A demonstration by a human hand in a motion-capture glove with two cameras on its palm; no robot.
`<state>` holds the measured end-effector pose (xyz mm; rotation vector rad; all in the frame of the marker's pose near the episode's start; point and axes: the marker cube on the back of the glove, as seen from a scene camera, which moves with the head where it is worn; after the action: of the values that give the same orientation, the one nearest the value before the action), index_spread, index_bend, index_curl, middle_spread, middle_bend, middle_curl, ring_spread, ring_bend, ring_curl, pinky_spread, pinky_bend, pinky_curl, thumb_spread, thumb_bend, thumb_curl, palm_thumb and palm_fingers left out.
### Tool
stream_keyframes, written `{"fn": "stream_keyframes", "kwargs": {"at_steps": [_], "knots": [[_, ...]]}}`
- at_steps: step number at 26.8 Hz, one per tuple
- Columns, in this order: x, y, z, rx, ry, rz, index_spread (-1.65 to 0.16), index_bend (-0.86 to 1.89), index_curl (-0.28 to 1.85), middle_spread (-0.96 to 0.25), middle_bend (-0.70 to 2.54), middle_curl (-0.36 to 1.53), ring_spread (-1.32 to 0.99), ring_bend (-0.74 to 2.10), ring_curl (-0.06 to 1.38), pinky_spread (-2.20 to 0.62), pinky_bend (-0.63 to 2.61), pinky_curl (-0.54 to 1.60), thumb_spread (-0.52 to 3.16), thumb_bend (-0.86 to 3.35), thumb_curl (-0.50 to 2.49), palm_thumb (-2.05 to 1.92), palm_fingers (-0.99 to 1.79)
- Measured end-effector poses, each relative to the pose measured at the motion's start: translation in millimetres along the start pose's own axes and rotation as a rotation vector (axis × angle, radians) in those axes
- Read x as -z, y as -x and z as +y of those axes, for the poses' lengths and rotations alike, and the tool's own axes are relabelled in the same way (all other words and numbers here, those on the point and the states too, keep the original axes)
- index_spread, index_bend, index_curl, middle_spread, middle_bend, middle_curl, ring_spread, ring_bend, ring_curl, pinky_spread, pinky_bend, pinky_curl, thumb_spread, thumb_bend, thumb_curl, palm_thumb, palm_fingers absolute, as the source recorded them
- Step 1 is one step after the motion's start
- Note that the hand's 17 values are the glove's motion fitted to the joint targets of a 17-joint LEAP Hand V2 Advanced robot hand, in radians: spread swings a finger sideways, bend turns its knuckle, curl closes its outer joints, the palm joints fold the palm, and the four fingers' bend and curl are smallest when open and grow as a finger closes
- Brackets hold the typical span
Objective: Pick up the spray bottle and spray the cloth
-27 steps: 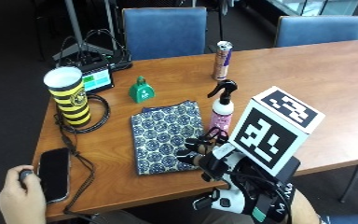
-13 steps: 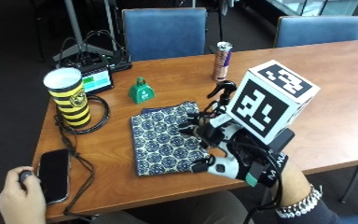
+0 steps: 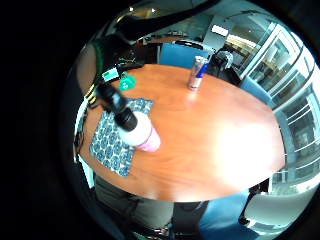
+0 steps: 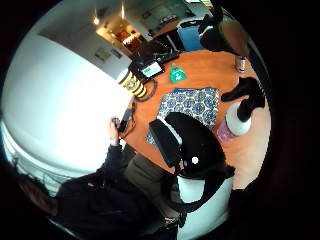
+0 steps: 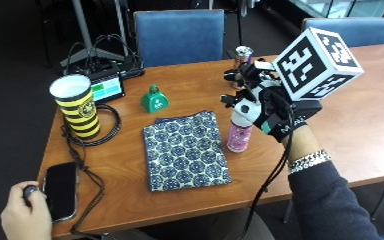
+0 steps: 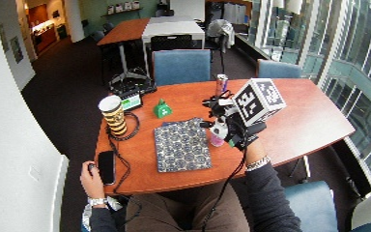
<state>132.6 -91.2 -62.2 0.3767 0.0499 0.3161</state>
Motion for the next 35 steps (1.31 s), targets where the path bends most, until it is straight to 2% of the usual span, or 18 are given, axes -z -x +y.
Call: {"fn": "stream_keyframes", "kwargs": {"at_steps": [8,15,27,35], "knots": [[-20,-41,-11,-0.129,-0.032,-0.353,-0.39,0.09,0.30,-0.14,0.30,0.35,-0.12,0.48,0.33,0.19,0.15,0.21,1.16,0.03,0.23,0.52,0.89],[-34,-57,-14,-0.192,-0.105,-0.642,-0.35,0.14,0.30,-0.16,0.36,0.38,-0.15,0.51,0.35,0.13,0.16,0.23,1.18,0.03,0.25,0.58,1.06],[-75,-56,-12,-0.210,-0.188,-0.825,-0.30,0.24,0.39,-0.20,0.38,0.41,-0.18,0.50,0.38,0.01,0.18,0.25,1.13,-0.04,0.24,0.50,1.24],[-80,-42,-15,-0.158,-0.362,-0.849,-0.29,0.26,0.43,-0.20,0.49,0.46,-0.20,0.49,0.39,-0.13,0.24,0.30,1.12,-0.03,0.22,0.44,1.40]]}}
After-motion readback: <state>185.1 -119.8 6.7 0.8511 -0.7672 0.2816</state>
